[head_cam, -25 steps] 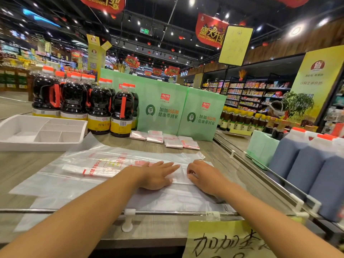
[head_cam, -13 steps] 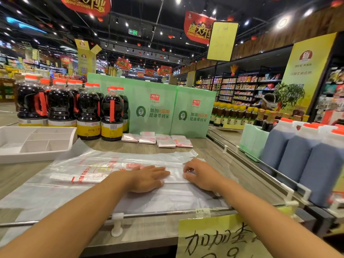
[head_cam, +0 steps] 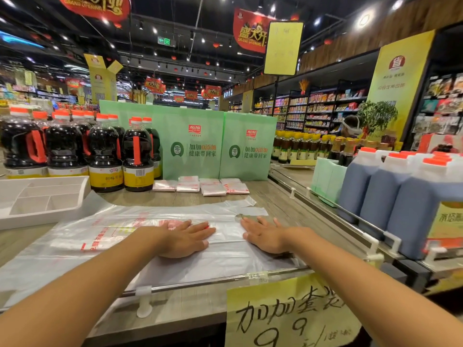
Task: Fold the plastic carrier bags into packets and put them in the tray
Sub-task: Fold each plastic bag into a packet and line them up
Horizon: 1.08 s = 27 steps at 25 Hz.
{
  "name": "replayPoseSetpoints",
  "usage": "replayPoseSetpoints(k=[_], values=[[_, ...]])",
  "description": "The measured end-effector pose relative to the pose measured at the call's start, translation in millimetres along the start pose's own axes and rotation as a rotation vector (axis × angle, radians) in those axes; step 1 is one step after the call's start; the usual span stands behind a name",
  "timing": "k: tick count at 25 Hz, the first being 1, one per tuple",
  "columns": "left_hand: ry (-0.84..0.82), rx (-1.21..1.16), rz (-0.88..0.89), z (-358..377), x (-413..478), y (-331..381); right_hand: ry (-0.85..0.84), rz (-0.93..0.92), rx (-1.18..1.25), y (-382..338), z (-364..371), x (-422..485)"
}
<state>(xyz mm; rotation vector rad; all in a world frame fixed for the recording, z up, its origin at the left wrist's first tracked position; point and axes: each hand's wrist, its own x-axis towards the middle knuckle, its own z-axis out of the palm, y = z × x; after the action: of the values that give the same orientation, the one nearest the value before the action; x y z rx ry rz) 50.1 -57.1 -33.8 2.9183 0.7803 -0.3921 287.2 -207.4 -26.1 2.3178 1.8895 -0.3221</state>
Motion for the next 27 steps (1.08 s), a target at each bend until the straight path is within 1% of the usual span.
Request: replayPoseSetpoints(k=[4,7,10,13,16,18,20,23,27], values=[[0.004,0.003,0.009,1,-4,1,0.080,-0.036,-0.055,-5,-1,-11],[0.017,0.028,0.031,2,-5,1,0.193,-0.191,-0.231,-5,-9,-16],[0.032,-0.013,0.059,-6,-16,-5,0.178,-0.299,-0.319,1,-21,-24],[0.101,-0.033,0.138,-6,-24,-19,0.237,-0.346,-0.365,6,-23,-24],[0.275,-0.037,0.182,-1,-26,-25,0.328,-0.458,-0.489,6,-25,-8],[0.382,-0.021,0.191,0,-24,-25,0.387,-0.500,-0.502,5,-22,2],[0.453,-0.009,0.200,-1,-22,-25,0.470,-0.537,-0.503,5,-21,7],[0.477,0.009,0.240,3,-21,-25,0.555,-0.586,-0.417,6,-15,13],[0.436,-0.032,0.260,0,-32,-30,0.570,-0.582,-0.451,13,-12,18]])
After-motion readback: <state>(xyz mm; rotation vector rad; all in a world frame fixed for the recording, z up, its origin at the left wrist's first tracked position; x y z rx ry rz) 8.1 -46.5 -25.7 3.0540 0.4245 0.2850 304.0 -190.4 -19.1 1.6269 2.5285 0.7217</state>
